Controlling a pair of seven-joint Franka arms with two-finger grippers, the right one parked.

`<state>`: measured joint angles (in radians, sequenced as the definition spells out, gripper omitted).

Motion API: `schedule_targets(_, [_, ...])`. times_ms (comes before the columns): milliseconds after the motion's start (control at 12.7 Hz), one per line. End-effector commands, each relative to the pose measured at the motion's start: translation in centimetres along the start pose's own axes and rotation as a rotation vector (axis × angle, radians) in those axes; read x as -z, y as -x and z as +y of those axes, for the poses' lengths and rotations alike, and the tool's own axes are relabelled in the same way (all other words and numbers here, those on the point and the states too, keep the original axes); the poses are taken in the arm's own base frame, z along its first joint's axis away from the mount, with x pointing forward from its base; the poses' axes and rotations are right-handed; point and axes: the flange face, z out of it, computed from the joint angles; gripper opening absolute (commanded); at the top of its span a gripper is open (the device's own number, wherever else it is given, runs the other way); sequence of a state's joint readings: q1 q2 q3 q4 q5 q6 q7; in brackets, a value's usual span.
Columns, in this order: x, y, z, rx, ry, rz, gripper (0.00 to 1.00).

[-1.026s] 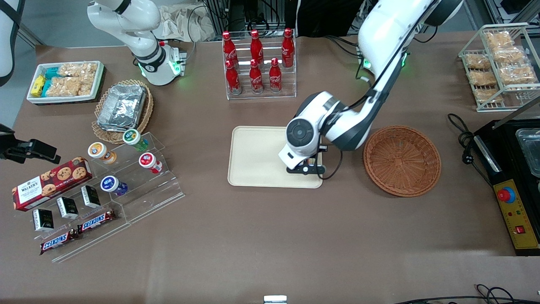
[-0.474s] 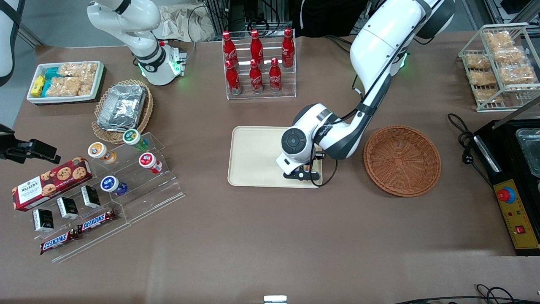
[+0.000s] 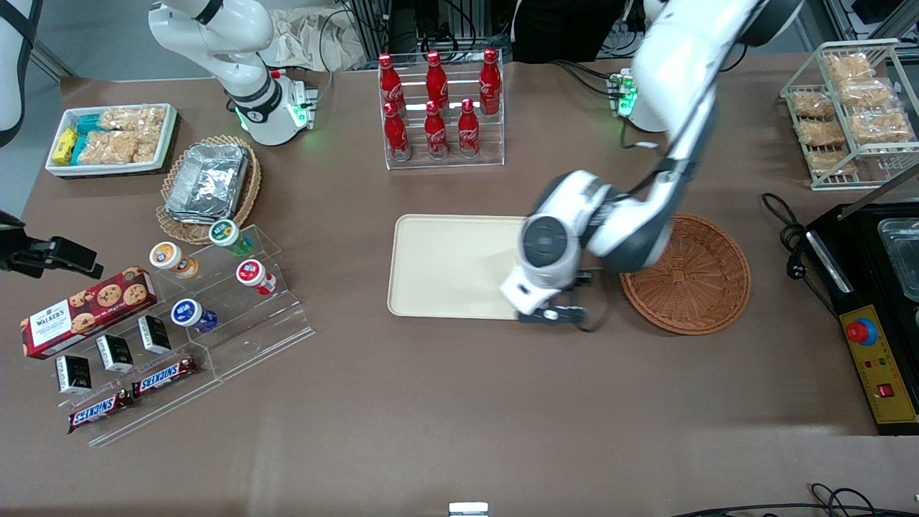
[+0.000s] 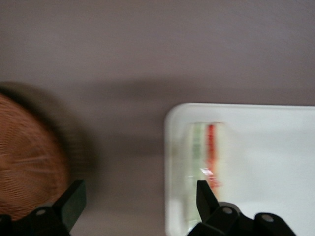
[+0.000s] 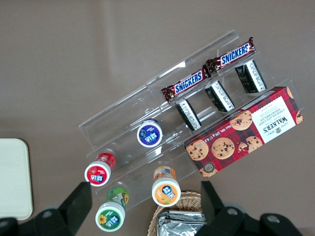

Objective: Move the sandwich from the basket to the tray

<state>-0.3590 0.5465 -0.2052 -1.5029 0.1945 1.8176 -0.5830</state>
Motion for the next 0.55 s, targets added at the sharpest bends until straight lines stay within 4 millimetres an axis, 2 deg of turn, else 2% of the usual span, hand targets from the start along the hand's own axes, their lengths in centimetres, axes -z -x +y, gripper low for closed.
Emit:
schedule_targets(0, [3.9,-0.7,-7.6,0.037,0.004,0.009,1.0])
schedule_targets(158, [6.5,-1.6,-13.1,0.071,0.025,0.046,1.0])
schedule_targets(316, [9.1,-1.9,-19.0,0.017,0.049,0.063,1.0])
schedule_targets(474, [11.6,-2.1,-22.4,-0.04,0.082,0.069,1.0])
